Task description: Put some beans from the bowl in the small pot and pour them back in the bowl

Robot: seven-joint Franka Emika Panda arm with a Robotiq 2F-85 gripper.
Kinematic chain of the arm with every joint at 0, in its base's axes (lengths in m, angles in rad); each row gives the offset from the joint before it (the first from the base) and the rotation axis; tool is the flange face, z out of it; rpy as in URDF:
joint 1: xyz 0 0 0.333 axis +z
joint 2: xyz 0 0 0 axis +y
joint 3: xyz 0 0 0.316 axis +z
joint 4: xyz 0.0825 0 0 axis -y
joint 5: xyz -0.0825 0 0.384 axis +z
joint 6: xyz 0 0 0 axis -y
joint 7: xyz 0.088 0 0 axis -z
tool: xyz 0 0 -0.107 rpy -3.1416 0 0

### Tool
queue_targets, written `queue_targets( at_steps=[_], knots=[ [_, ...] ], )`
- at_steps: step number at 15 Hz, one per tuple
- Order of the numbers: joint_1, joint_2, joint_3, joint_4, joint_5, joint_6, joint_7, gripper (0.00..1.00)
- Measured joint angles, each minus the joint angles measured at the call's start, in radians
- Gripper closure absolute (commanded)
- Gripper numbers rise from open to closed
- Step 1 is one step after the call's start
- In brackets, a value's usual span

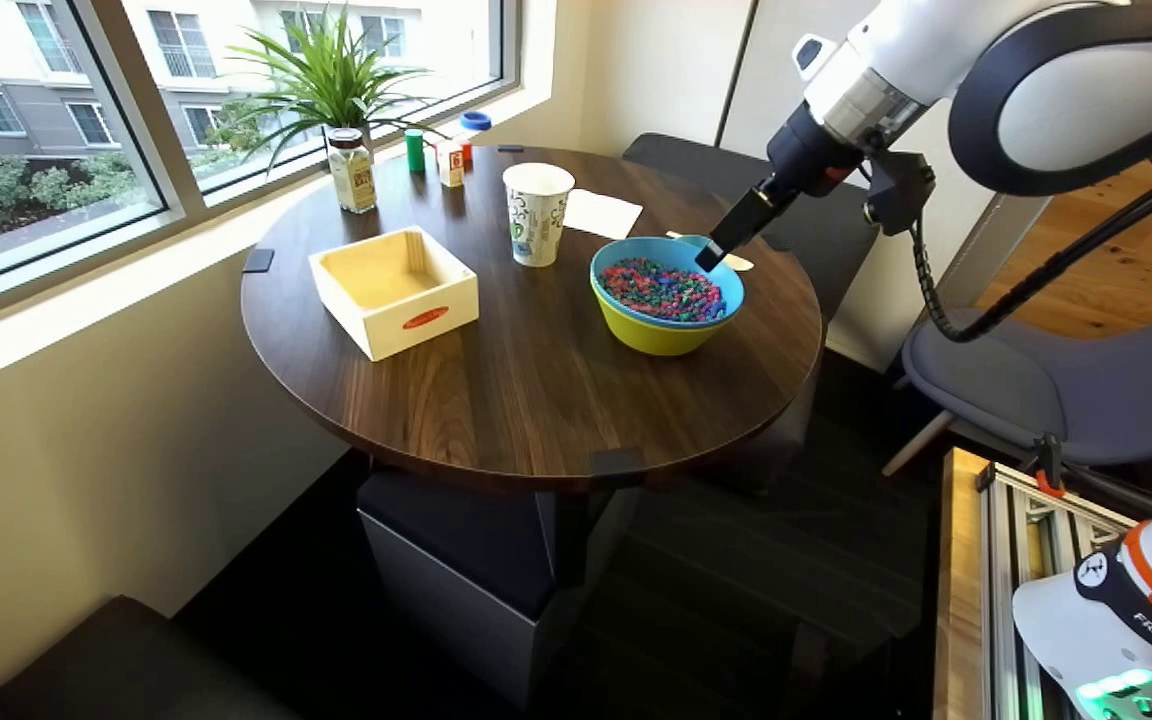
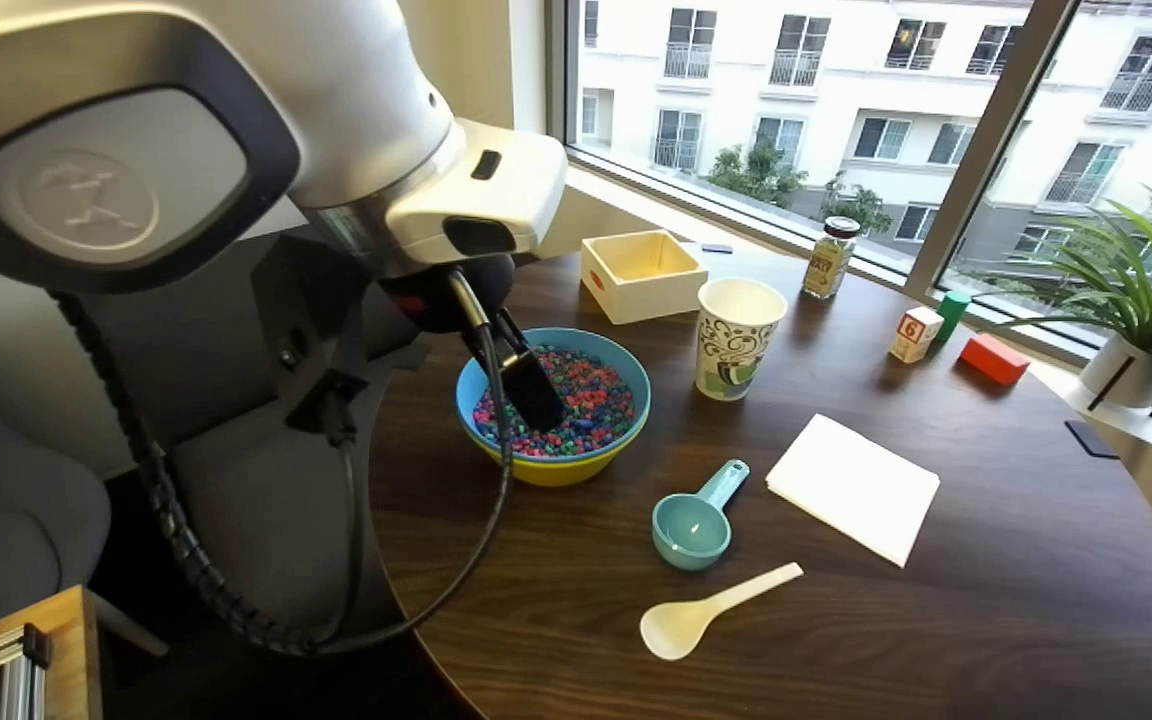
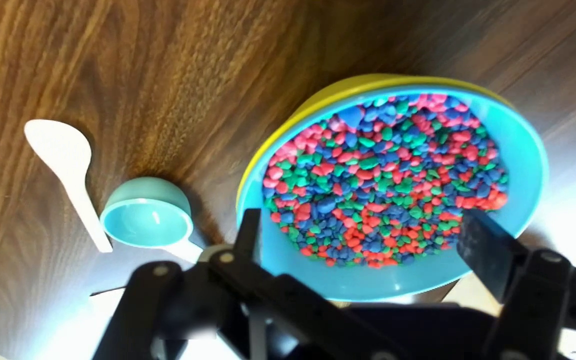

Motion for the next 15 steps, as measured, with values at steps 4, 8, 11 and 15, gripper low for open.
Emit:
queue_targets(
  at_steps=[4, 8, 11, 15],
  knots=[
    [0.018, 0.077, 0.0, 0.022, 0.045, 0.112, 0.001, 0.0],
    [0.043, 0.145, 0.0, 0.036, 0.085, 0.196, 0.001, 0.0],
    [0.049, 0.184, 0.001, 0.047, 0.092, 0.217, 0.001, 0.21],
    [0.049, 0.218, 0.001, 0.058, 0.094, 0.217, 0.002, 0.56]
  ],
)
